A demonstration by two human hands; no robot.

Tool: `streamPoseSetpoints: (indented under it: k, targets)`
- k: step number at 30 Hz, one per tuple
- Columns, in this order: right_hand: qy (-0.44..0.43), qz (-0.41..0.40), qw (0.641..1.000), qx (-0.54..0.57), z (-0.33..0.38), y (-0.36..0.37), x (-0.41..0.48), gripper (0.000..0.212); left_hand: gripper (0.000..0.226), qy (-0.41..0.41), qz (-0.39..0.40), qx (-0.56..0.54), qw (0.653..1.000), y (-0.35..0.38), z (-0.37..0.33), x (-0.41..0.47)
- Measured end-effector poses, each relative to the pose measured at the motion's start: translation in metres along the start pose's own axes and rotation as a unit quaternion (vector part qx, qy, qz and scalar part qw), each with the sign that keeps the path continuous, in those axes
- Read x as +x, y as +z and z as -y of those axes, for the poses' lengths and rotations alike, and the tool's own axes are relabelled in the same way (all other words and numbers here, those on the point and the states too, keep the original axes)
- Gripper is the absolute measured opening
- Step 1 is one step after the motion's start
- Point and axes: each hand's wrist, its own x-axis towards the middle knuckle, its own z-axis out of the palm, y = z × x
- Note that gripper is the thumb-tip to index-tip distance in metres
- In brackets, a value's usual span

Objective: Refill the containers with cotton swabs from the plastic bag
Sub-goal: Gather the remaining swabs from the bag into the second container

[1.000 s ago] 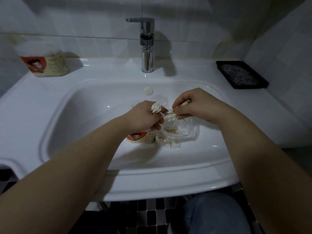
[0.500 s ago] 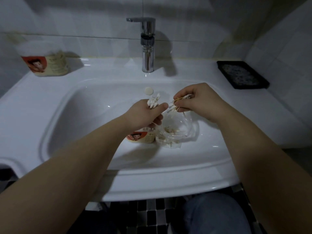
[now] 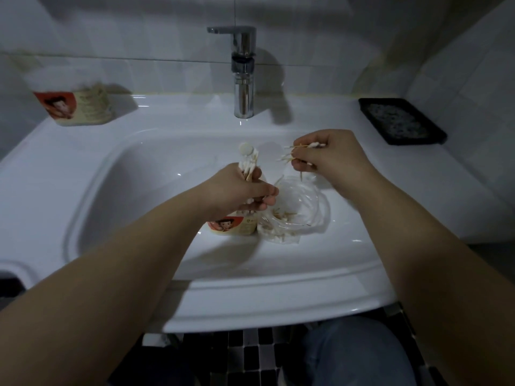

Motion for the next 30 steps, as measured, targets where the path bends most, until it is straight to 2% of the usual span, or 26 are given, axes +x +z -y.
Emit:
streamPoseSetpoints:
  k: [3,5,8,11,14,17,20,23,27,30]
  targets:
    - [0.011,0.013,0.999,0.045,0.001,0.0,-0.001,0.017,0.027,0.008,-0.001,-0.021,1.0,0.004,-0.001,0.002]
    - [0.024,0.031,0.996,0.085,0.0,0.002,-0.002,0.014,0.015,0.009,-0.038,-0.02,0.999,0.005,-0.002,0.005]
    - [0.051,0.061,0.985,0.151,0.001,0.005,-0.001,0.012,0.011,-0.001,-0.074,-0.006,0.997,0.005,0.0,0.008]
    - [0.072,0.083,0.974,0.199,0.0,0.009,-0.002,0.013,0.029,-0.007,-0.089,-0.034,0.995,0.009,-0.001,0.006]
    - [0.09,0.095,0.965,0.228,0.001,0.012,-0.003,0.013,0.036,-0.014,-0.085,-0.02,0.996,0.012,0.0,0.005]
    - [0.107,0.098,0.959,0.243,-0.001,0.014,-0.004,0.013,0.028,0.0,-0.043,-0.04,0.998,0.014,0.002,0.004]
    - [0.119,0.099,0.957,0.246,-0.002,0.016,-0.004,0.013,0.022,0.03,0.007,-0.124,0.992,0.014,0.0,0.005]
    - [0.119,0.101,0.957,0.245,-0.004,0.017,-0.004,0.014,0.026,0.036,0.027,-0.174,0.984,0.009,-0.001,0.006]
    - [0.125,0.1,0.962,0.222,-0.004,0.017,-0.002,0.014,0.009,0.04,0.02,-0.111,0.993,0.005,-0.003,0.005]
    - [0.15,0.093,0.966,0.188,-0.003,0.009,0.0,0.016,0.023,0.034,0.007,-0.085,0.996,0.002,-0.004,0.005]
